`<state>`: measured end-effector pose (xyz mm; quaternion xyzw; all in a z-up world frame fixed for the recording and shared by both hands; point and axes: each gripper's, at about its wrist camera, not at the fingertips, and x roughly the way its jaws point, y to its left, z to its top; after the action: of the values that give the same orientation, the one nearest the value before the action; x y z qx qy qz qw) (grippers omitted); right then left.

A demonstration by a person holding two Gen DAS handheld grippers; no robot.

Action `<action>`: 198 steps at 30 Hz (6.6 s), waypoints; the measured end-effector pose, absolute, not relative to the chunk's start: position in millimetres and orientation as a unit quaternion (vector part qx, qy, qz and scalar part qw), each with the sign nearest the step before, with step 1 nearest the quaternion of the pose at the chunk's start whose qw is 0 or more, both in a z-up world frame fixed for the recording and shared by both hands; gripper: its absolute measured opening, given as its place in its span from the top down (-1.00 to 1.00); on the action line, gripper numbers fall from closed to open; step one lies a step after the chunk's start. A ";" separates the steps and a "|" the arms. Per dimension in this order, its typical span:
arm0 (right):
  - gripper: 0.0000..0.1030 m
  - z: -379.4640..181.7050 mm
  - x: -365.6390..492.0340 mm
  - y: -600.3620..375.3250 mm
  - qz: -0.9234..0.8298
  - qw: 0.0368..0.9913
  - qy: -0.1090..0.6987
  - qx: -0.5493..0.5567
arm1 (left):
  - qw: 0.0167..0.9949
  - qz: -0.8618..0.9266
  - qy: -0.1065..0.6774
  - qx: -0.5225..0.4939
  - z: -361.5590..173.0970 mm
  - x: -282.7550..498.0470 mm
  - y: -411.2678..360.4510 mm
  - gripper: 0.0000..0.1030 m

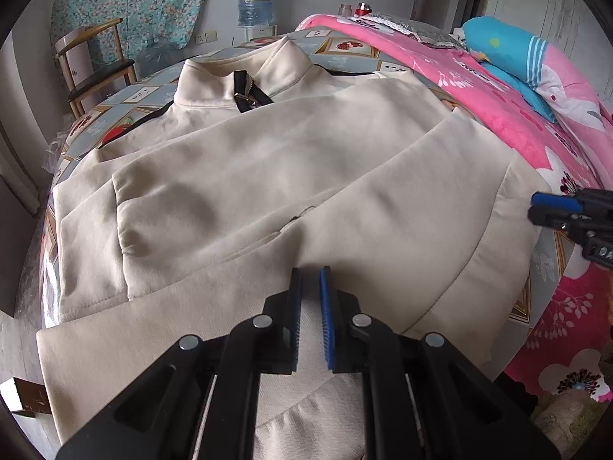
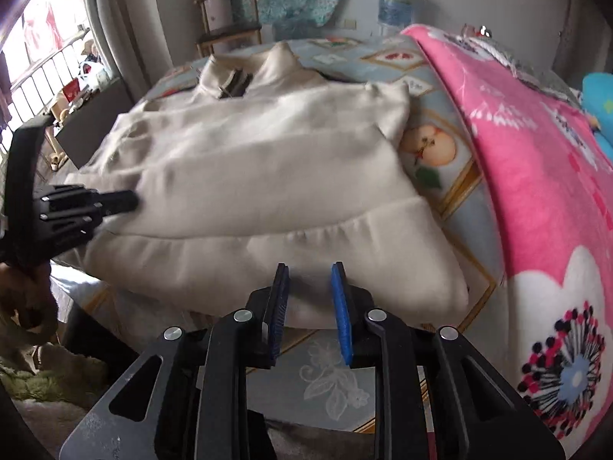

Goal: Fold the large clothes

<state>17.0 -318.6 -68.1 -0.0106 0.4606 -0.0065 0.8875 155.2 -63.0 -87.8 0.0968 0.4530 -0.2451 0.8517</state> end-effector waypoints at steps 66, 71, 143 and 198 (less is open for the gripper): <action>0.16 -99.2 138.4 -79.6 0.270 0.855 0.439 -0.057 | 0.851 -0.161 0.489 -0.105 -66.1 95.2 122.9 0.90; 0.16 -80.8 157.4 -140.8 0.186 0.882 0.433 -0.012 | 0.851 -0.186 0.487 -0.063 -59.8 135.4 80.6 0.90; 0.22 -91.9 301.6 -210.6 0.182 0.830 0.526 -0.025 | 0.817 -0.275 0.495 -0.108 -31.2 260.1 1.2 0.37; 0.73 -108.4 370.2 -287.6 0.183 0.839 0.510 0.050 | 0.837 -0.237 0.488 0.067 -88.7 361.3 -40.6 0.83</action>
<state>370.2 -287.6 -108.4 0.0495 0.5103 0.1829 0.8389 361.3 -40.6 -88.7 0.0670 0.4884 -0.2368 0.8372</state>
